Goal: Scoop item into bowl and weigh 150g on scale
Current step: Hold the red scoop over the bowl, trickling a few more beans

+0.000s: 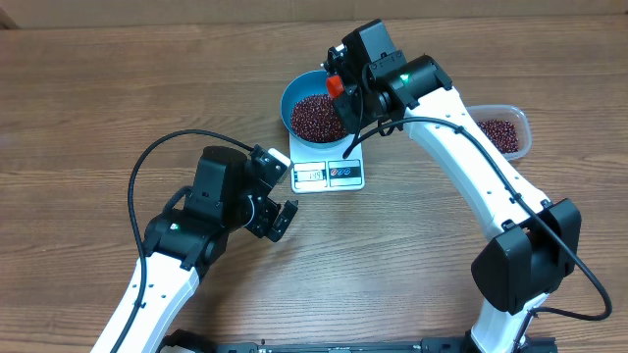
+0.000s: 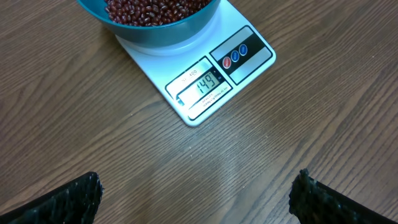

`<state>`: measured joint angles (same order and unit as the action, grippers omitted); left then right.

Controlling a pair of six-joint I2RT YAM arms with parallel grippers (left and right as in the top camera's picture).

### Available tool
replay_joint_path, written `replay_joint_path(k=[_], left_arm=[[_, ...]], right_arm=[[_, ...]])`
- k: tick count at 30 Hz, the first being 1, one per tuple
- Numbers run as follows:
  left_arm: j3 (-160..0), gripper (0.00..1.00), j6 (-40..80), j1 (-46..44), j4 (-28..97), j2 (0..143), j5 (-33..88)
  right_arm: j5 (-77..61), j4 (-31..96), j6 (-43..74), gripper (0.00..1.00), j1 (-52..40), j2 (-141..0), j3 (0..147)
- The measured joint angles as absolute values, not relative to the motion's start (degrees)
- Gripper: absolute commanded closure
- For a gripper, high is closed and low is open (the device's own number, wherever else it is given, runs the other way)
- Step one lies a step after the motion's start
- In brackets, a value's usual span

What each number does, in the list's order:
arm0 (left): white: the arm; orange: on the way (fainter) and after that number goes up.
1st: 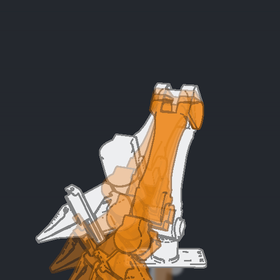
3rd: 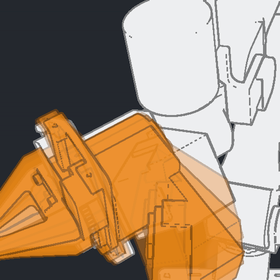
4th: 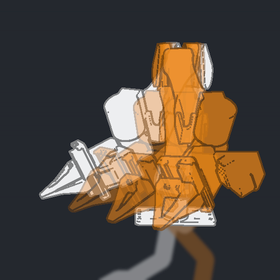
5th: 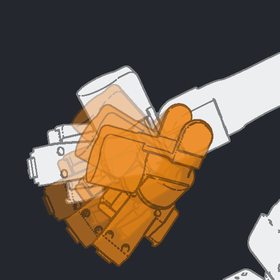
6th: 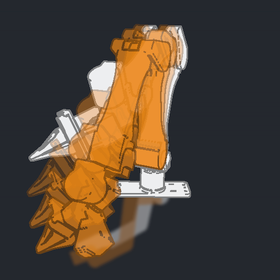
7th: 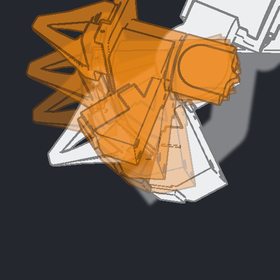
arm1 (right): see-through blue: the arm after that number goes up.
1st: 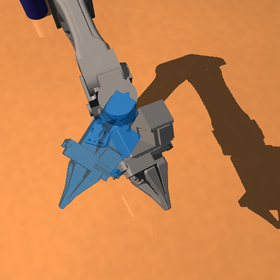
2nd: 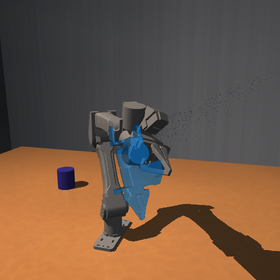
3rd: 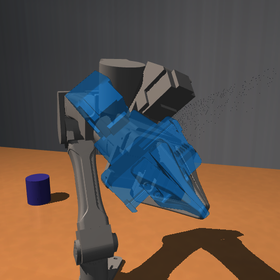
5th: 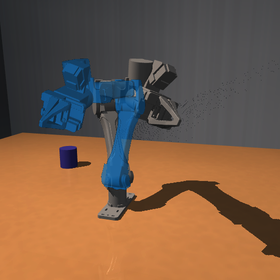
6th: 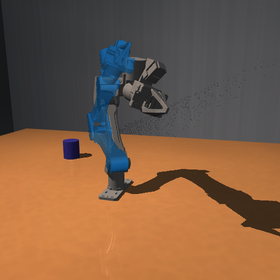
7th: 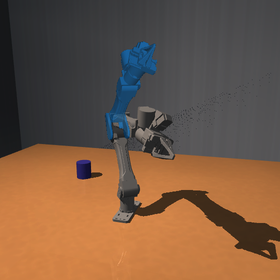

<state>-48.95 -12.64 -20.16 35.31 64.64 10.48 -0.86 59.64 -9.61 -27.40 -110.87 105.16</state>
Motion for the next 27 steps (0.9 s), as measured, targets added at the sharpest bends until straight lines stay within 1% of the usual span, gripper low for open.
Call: replay_joint_path(k=[27], left_arm=[[-48.9, 0.0, -12.6, -20.2, 35.3, 64.6, 10.5]], right_arm=[[-3.9, 58.8, -10.3, 0.96, -27.0, -110.9, 105.2]])
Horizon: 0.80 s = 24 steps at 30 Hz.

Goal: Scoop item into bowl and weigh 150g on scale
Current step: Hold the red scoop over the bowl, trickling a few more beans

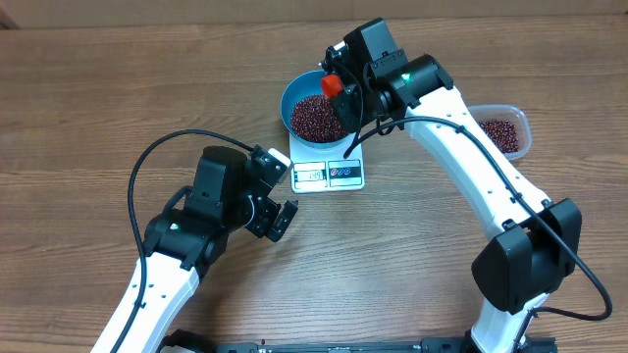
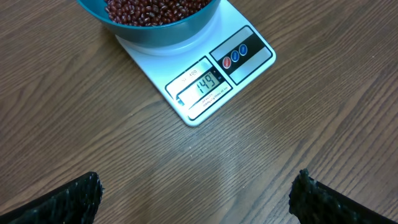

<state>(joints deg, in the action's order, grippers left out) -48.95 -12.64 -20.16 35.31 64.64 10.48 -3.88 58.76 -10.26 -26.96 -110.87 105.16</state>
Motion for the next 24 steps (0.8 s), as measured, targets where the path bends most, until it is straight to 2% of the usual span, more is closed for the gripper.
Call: replay_joint_path(k=[24], left_arm=[[-48.9, 0.0, -12.6, -20.2, 35.3, 64.6, 10.5]], right_arm=[[-7.0, 58.7, -9.5, 0.96, -25.8, -110.9, 105.2]])
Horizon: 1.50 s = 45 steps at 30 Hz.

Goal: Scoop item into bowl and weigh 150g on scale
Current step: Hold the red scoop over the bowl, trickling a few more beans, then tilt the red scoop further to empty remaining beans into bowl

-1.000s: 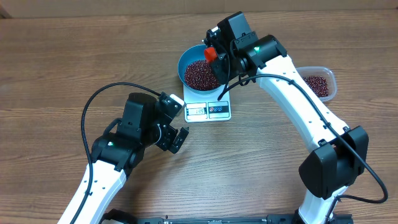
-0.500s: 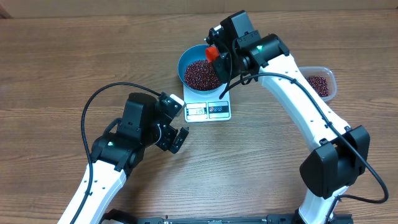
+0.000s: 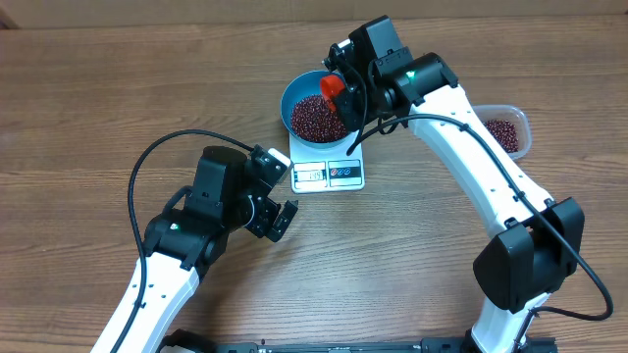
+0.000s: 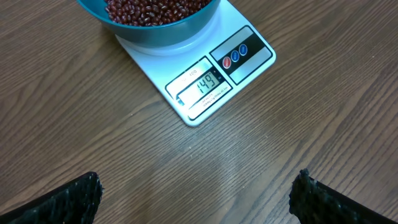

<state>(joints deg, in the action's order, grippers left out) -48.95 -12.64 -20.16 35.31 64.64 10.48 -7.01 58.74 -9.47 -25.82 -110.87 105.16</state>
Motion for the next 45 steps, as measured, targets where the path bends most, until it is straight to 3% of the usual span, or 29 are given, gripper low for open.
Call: replay_joint_path(k=[45], left_arm=[[-48.9, 0.0, -12.6, -20.2, 35.3, 64.6, 10.5]], right_arm=[[-9.8, 59.7, -9.2, 0.96, -24.0, -110.9, 105.2]])
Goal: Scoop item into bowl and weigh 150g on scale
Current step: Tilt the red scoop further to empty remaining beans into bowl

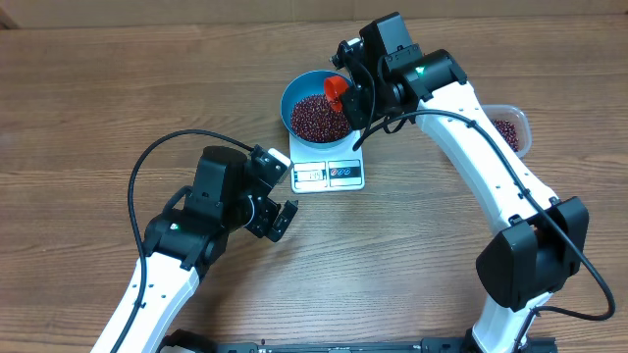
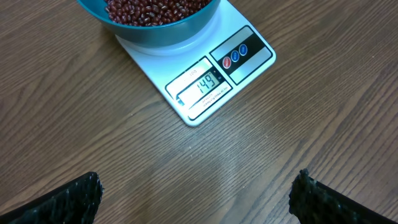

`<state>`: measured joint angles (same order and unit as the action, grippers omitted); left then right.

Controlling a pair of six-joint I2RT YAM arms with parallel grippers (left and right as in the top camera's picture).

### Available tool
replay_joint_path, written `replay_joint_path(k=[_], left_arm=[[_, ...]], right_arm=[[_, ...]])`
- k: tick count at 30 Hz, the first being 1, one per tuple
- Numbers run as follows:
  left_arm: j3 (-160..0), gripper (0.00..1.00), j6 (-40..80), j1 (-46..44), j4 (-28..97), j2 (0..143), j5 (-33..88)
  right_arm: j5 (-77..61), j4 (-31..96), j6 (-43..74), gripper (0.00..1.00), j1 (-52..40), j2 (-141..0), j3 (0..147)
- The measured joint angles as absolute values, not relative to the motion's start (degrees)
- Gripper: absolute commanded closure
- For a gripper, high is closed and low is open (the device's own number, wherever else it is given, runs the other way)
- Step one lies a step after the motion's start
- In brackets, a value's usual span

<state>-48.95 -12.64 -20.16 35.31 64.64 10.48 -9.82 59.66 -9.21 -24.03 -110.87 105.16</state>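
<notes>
A blue bowl (image 1: pixel 297 91) full of red beans (image 1: pixel 314 118) sits on a small white scale (image 1: pixel 329 175). In the left wrist view the scale's display (image 2: pixel 204 84) reads 149 below the bowl (image 2: pixel 155 31). My right gripper (image 1: pixel 351 93) is over the bowl's right rim, shut on a red scoop (image 1: pixel 335 88). Short of the scale, my left gripper (image 1: pixel 281 220) hangs open over bare wood, its fingertips (image 2: pixel 81 193) wide apart.
A clear plastic tub (image 1: pixel 515 127) of red beans stands at the right, partly behind the right arm. The wooden table (image 1: pixel 98 108) stretches left and forward of the scale. A black cable loops over the left arm.
My right gripper with the red scoop has shifted slightly right and back over the bowl's rim. The left gripper has not moved and the display still reads 149.
My right gripper held the red scoop over the right side of the bowl at every moment, shifting only slightly up and right each time. The scale read 149 throughout. My left gripper stayed open and still in front of the scale.
</notes>
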Motion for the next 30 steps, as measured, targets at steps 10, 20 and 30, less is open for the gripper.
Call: replay_joint_path(k=[10, 20, 30], left_arm=[[-48.9, 0.0, -12.6, -20.2, 35.3, 64.6, 10.5], [-48.9, 0.0, -12.6, -20.2, 35.3, 64.6, 10.5], [-48.9, 0.01, -12.6, -20.2, 35.3, 64.6, 10.5]], right_arm=[[-8.4, 59.9, -9.2, 0.96, -24.2, -110.9, 105.2], [-2.7, 60.5, -9.2, 0.96, -26.6, -110.9, 105.2], [-3.1, 60.0, -9.3, 0.96, -27.0, -110.9, 105.2]])
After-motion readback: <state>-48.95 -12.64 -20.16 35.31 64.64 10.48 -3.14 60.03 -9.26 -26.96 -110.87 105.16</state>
